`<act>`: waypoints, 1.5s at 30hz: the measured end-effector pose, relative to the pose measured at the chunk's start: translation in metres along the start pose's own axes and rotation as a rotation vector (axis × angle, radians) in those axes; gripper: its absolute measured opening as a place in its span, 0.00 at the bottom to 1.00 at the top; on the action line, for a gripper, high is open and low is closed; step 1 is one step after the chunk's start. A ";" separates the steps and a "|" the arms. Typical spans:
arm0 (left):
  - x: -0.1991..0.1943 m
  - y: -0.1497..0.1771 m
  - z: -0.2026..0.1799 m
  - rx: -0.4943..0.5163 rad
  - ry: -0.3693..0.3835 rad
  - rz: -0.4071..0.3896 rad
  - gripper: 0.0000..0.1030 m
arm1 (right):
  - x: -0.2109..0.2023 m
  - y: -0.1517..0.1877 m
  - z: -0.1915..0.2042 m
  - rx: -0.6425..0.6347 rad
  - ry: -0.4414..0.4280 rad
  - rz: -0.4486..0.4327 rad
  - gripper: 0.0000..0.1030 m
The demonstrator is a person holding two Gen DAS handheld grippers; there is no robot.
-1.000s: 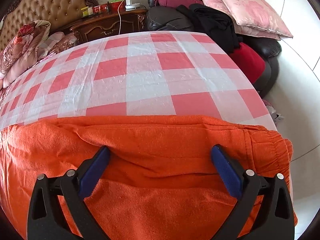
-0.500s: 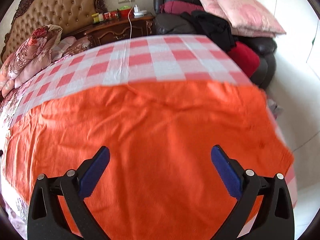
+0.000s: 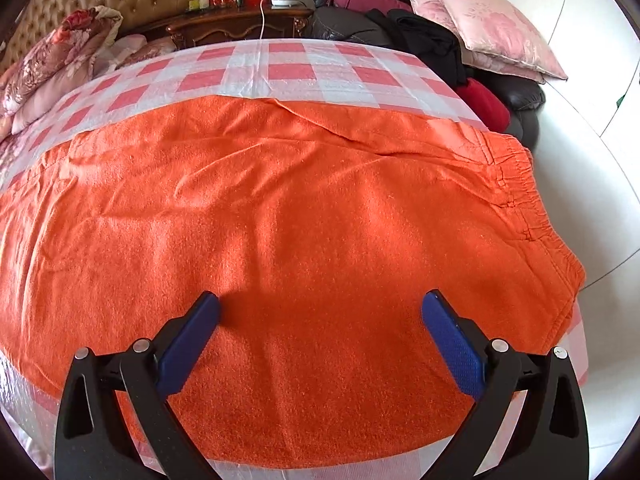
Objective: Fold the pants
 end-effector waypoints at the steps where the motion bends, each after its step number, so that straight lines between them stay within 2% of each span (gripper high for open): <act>1: -0.001 -0.004 0.018 -0.062 0.025 0.006 0.89 | 0.002 0.001 -0.003 0.018 -0.029 0.008 0.95; 3: 0.001 -0.006 0.055 -0.195 0.082 0.020 0.89 | 0.004 0.001 -0.011 0.051 -0.070 0.016 0.96; 4: 0.004 -0.006 0.075 -0.275 0.117 0.034 0.88 | 0.004 0.001 -0.009 0.028 -0.069 0.017 0.96; 7: 0.020 0.011 0.127 -0.555 0.342 0.096 0.88 | 0.004 0.000 -0.008 0.022 -0.068 0.020 0.96; 8: 0.029 0.016 0.137 -0.617 0.414 0.118 0.88 | 0.003 -0.001 -0.007 0.016 -0.065 0.022 0.96; 10: 0.042 0.027 0.145 -0.677 0.515 0.157 0.86 | -0.004 -0.005 -0.004 0.008 -0.037 0.003 0.95; 13: 0.061 0.038 0.146 -0.752 0.684 0.195 0.84 | -0.028 -0.015 0.016 -0.044 -0.090 -0.059 0.95; 14: 0.066 0.041 0.145 -0.785 0.747 0.207 0.84 | -0.038 -0.018 0.027 -0.065 -0.081 -0.076 0.95; 16: 0.078 0.046 0.141 -0.838 0.857 0.239 0.84 | -0.049 -0.021 0.044 -0.071 -0.114 -0.080 0.95; 18: 0.093 0.053 0.137 -0.885 0.921 0.300 0.80 | -0.055 -0.021 0.062 -0.075 -0.157 -0.064 0.95; 20: 0.104 0.056 0.134 -0.905 0.962 0.322 0.71 | -0.055 -0.018 0.083 -0.110 -0.132 -0.042 0.95; 23: 0.113 0.053 0.129 -0.926 1.066 0.322 0.61 | -0.049 -0.009 0.103 -0.164 -0.087 -0.015 0.95; 26: 0.117 0.040 0.126 -0.899 1.114 0.319 0.50 | -0.039 0.001 0.110 -0.196 -0.046 0.019 0.95; 30: 0.113 0.027 0.126 -0.868 1.085 0.285 0.21 | -0.027 0.009 0.110 -0.216 0.009 0.060 0.94; 36: 0.104 0.023 0.135 -0.860 0.991 0.260 0.07 | -0.024 0.010 0.107 -0.216 0.014 0.066 0.94; 42: 0.082 0.012 0.139 -0.823 0.936 0.200 0.06 | -0.023 0.009 0.105 -0.196 -0.007 0.071 0.94; 45: 0.069 0.001 0.135 -0.760 0.850 0.185 0.05 | -0.022 0.009 0.105 -0.191 -0.015 0.074 0.94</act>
Point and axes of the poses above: each gripper's, at about its wrist camera, not at the fingertips, and x roughly the way its jaws point, z to its left, y to its underside, the point moved 1 cm from there along x, roughly the way its jaws point, and after that the axes turned 3 degrees about -z, right-handed, at the moved point
